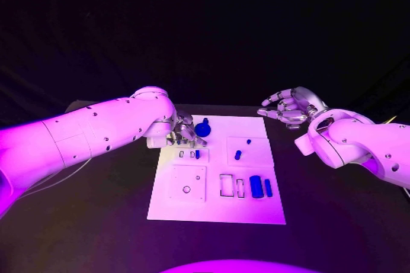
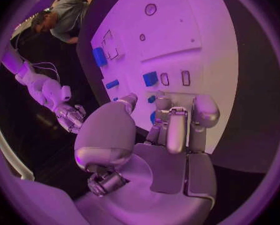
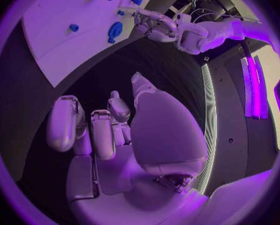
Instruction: Assemble the parts on the task board
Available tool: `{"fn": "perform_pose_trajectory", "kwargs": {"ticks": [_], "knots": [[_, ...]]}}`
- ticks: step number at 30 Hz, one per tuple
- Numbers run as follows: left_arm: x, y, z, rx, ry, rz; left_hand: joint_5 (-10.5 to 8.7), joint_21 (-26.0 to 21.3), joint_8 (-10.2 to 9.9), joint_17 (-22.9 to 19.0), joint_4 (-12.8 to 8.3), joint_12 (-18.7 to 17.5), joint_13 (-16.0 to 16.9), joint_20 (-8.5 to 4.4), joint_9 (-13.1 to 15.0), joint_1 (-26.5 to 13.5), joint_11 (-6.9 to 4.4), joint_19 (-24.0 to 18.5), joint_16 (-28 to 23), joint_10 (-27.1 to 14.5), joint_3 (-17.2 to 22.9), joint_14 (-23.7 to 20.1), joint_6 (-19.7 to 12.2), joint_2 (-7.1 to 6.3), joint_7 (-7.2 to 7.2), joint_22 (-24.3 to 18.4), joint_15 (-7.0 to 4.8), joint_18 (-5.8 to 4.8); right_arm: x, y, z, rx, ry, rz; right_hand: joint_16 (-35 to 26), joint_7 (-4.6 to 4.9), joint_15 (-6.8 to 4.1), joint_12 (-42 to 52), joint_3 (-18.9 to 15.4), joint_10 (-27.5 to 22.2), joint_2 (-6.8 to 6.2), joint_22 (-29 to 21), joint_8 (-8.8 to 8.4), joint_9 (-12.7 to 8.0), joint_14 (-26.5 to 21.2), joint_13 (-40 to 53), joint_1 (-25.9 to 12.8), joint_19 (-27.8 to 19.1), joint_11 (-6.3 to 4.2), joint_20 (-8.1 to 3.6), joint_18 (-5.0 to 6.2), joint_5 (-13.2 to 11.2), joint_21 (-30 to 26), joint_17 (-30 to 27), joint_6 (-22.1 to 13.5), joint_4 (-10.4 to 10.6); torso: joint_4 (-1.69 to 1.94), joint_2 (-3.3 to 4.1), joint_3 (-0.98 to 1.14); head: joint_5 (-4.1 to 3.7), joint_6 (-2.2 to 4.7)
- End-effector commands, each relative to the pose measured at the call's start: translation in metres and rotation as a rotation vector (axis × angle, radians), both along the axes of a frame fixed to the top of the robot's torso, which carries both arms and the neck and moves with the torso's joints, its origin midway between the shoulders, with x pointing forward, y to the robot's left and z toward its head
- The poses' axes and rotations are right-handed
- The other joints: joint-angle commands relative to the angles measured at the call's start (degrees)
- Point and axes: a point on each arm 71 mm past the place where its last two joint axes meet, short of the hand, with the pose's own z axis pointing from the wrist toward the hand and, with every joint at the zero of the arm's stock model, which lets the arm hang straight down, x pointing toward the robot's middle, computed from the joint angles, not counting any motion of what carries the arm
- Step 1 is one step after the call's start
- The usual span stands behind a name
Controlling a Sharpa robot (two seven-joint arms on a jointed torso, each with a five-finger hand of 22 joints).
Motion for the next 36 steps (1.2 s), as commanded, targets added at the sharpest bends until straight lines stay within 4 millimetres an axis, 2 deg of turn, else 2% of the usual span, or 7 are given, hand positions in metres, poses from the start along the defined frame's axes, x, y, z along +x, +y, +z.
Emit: {"fn": "perform_pose_trajectory", "kwargs": {"ticks": [1, 22, 36], "knots": [[-0.001, -0.002, -0.001, 0.0, 0.014, -0.006, 1.0, 1.35, -0.87, 8.55, 0.12, 1.05, 1.12, -0.17, 0.41, 0.03, -0.2, 0.85, 1.47, 1.25, -0.89, 2.91, 0.0, 0.84, -0.03, 1.07, 0.12, -1.62, 0.001, 0.001, 0.0, 0.002, -0.005, 0.003, -0.63, -0.14, -0.25, -0.82, -2.74, -1.71, 0.8, 3.84, 0.94, 0.81, 3.52, -0.42, -0.05, -0.83, 0.02, -0.09, 1.48, 0.58, -0.91, 6.09, -0.52, 0.32, 0.07, -0.02, 0.01, -0.03, -0.24], [-0.004, -0.003, -0.009, 0.021, 0.067, -0.03, 1.08, 1.7, -1.92, 8.74, 0.01, 1.21, 1.44, 0.08, 0.33, 1.9, -0.15, 0.77, 1.61, 1.24, -0.16, 2.96, 1.15, 1.81, -0.01, 1.47, 0.25, -1.63, 0.002, 0.002, -0.001, 0.002, -0.001, 0.003, -0.9, -0.15, -0.26, -1.27, -2.79, -1.98, 0.88, 3.64, 1.01, 0.85, 3.44, -0.86, 0.02, -0.91, 0.01, -0.09, 1.53, 0.58, -1.27, 5.8, -0.54, 0.33, 0.09, -0.03, -0.06, -0.05, -0.55], [-0.005, -0.003, -0.013, 0.017, 0.081, -0.026, 1.11, 1.87, -2.41, 8.79, -0.02, 1.19, 1.53, 0.12, 0.44, 3.22, -0.2, 0.68, 1.65, 1.19, 0.74, 2.97, 1.75, 2.29, -0.08, 1.64, 0.23, -1.64, 0.002, 0.004, -0.003, 0.001, 0.005, 0.007, -0.95, -0.17, -0.27, -1.34, -2.81, -1.96, 0.99, 3.58, 1.1, 0.9, 3.44, -0.97, 0.1, -0.9, -0.01, -0.09, 1.53, 0.59, -1.36, 5.78, -0.47, 0.32, 0.1, -0.04, 0.02, -0.06, -0.72]]}}
